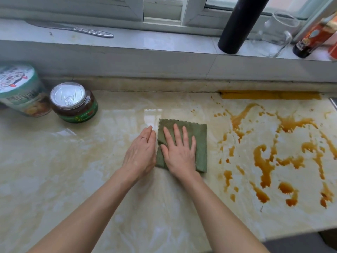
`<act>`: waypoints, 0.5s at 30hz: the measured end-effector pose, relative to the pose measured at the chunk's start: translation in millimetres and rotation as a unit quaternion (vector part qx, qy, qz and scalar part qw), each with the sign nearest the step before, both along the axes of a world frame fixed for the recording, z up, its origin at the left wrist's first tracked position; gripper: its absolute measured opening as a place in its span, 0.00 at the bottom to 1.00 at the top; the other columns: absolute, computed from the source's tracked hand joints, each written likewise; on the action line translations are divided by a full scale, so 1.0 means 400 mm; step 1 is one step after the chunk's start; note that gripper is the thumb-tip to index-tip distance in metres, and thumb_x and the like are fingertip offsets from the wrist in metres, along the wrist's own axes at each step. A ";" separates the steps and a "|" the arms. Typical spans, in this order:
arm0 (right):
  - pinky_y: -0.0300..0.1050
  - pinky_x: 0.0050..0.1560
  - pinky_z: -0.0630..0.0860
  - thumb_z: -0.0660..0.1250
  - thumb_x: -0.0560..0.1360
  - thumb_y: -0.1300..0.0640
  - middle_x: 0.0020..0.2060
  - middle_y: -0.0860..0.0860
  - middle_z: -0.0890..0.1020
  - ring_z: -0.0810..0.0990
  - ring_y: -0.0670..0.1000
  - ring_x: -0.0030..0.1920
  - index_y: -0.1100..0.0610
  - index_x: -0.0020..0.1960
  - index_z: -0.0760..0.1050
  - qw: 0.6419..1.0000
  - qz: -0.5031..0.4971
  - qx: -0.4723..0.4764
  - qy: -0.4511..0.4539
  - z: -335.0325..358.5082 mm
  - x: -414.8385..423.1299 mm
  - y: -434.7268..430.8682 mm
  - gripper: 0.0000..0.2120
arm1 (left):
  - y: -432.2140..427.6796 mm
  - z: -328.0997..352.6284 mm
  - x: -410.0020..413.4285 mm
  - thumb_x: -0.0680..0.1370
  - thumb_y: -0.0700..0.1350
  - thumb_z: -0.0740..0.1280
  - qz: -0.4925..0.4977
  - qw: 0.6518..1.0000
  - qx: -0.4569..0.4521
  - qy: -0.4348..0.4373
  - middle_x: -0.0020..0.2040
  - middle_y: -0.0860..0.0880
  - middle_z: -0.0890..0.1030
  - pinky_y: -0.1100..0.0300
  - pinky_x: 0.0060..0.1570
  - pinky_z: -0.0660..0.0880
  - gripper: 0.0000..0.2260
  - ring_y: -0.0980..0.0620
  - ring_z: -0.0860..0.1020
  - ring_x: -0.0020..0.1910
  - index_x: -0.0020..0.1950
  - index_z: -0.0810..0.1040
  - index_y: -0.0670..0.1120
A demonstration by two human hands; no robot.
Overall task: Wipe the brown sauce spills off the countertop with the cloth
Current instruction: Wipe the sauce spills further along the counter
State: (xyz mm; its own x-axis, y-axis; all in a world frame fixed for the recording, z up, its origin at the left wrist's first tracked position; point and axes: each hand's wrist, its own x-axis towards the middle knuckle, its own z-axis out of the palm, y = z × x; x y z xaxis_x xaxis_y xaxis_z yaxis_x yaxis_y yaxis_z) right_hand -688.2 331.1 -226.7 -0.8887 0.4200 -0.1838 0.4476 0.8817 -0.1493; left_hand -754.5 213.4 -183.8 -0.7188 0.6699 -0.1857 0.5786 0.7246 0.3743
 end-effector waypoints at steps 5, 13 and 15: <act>0.58 0.75 0.39 0.46 0.82 0.41 0.79 0.46 0.44 0.39 0.50 0.78 0.41 0.78 0.44 0.999 -0.034 -0.013 0.004 0.000 -0.004 0.162 0.26 | 0.028 0.012 -0.005 0.80 0.38 0.50 0.005 1.000 -0.004 0.005 0.79 0.44 0.47 0.62 0.73 0.44 0.26 0.49 0.48 0.78 0.78 0.48 0.40; 0.60 0.74 0.35 0.36 0.75 0.38 0.79 0.48 0.43 0.38 0.53 0.78 0.42 0.79 0.45 0.999 0.027 -0.037 0.016 0.005 0.008 0.052 0.32 | 0.085 0.020 -0.009 0.80 0.40 0.54 0.010 1.000 0.000 -0.008 0.79 0.45 0.46 0.62 0.74 0.45 0.28 0.50 0.47 0.78 0.78 0.47 0.40; 0.60 0.75 0.38 0.40 0.78 0.39 0.79 0.46 0.46 0.40 0.51 0.78 0.41 0.78 0.48 0.996 0.082 -0.039 0.020 0.008 -0.037 0.108 0.29 | 0.103 0.017 -0.023 0.80 0.41 0.54 0.012 1.000 0.000 0.000 0.79 0.44 0.46 0.63 0.74 0.45 0.28 0.50 0.48 0.78 0.78 0.48 0.40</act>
State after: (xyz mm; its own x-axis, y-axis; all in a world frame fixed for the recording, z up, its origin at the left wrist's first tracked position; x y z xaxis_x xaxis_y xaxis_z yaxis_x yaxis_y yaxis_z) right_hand -703.1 374.4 -223.5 -0.9515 0.2545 -0.1726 0.2908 0.9272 -0.2360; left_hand -763.6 254.5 -177.0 -0.7347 0.6525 -0.1860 0.5606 0.7382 0.3752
